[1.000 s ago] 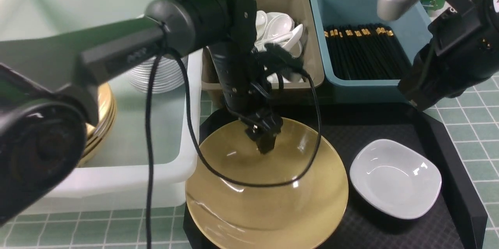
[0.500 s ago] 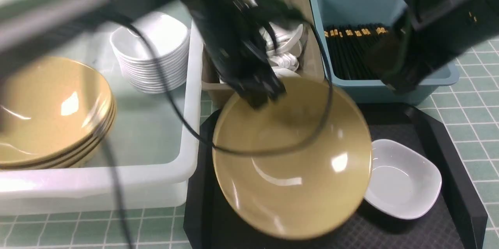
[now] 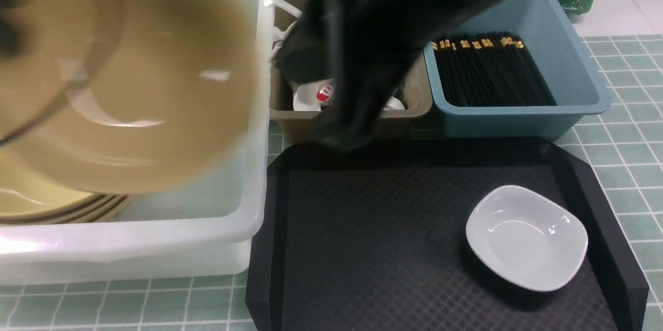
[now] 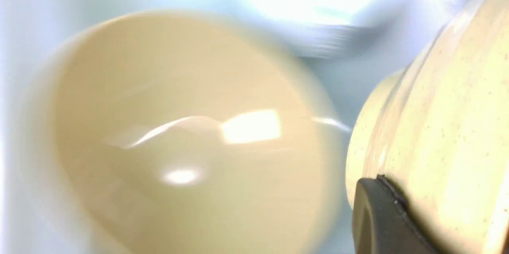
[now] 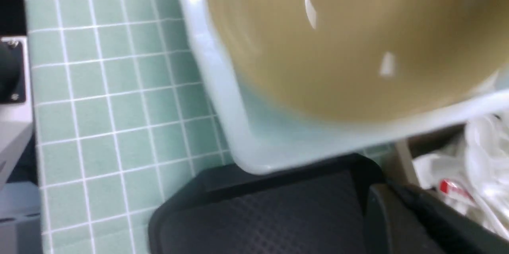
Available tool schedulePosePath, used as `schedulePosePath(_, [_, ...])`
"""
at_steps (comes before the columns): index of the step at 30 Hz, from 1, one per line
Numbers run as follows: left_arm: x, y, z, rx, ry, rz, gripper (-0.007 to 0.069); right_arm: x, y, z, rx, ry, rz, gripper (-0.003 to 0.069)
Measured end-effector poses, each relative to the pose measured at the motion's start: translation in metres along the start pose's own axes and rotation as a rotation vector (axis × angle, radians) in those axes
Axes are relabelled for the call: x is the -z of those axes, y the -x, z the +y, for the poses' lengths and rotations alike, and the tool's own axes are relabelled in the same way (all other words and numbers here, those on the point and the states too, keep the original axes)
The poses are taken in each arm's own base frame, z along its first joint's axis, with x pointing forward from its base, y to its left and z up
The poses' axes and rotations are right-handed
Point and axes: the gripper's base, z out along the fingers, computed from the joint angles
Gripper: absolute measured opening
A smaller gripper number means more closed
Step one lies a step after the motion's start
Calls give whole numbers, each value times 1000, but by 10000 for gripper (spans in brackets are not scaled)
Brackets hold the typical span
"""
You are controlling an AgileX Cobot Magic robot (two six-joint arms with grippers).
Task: On blue table put chopsticks spoon bowls plates into blue grey white boxes.
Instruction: 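Place the tan bowl onto the bowl stack in the left bin with the left gripper, then grasp the small white bowl on the black tray by its rim with the left gripper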
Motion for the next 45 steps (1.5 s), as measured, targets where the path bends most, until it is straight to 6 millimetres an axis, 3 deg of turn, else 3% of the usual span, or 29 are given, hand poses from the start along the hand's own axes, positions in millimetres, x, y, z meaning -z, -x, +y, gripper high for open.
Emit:
schedulePosePath(2, [0,-10,34,148,86,-34,4,-8,1,1,11,11,21,36])
schedulePosePath(3, [1,-10,37,158,93,-43,4,-8,1,1,12,11,21,36])
schedulePosePath(7, [-20,-22,85,338,171,-28,4,-14,0,-1,26,1,38,36])
schedulePosePath(12, [-56,-20,105,377,137,44,15,-14,0,-2,47,-9,43,36])
schedulePosePath(17, [-80,-18,109,330,89,87,84,-14,0,-2,53,-9,44,36])
schedulePosePath(20, [-91,-17,110,289,88,117,179,-14,-1,-2,62,-8,45,36])
schedulePosePath(24, [-95,-21,113,244,138,174,393,-14,-1,-2,72,-7,46,36])
schedulePosePath(26, [-90,-20,115,237,179,176,496,-14,-1,-1,71,-4,53,36])
schedulePosePath(30, [-70,-12,109,235,202,131,594,-13,-3,0,71,8,76,38])
schedulePosePath(33, [-45,2,79,187,160,57,604,-13,-7,-4,30,12,98,39])
schedulePosePath(37, [-33,8,-6,-39,-60,21,531,-12,-23,-26,-82,-27,144,41])
schedulePosePath(38, [-34,7,-15,-68,-87,27,526,-11,-24,-27,-88,-29,145,41])
schedulePosePath(39, [-37,0,-54,-188,-191,63,487,-10,-36,-34,-140,-50,174,43])
schedulePosePath(40, [-37,-1,-59,-203,-204,68,476,-10,-39,-34,-149,-51,181,43])
schedulePosePath(42, [-46,-17,-114,-383,-331,127,428,-6,-60,-39,-221,-64,227,44])
schedulePosePath(45, [-64,-42,-172,-579,-421,186,387,4,-93,-35,-309,-76,288,45])
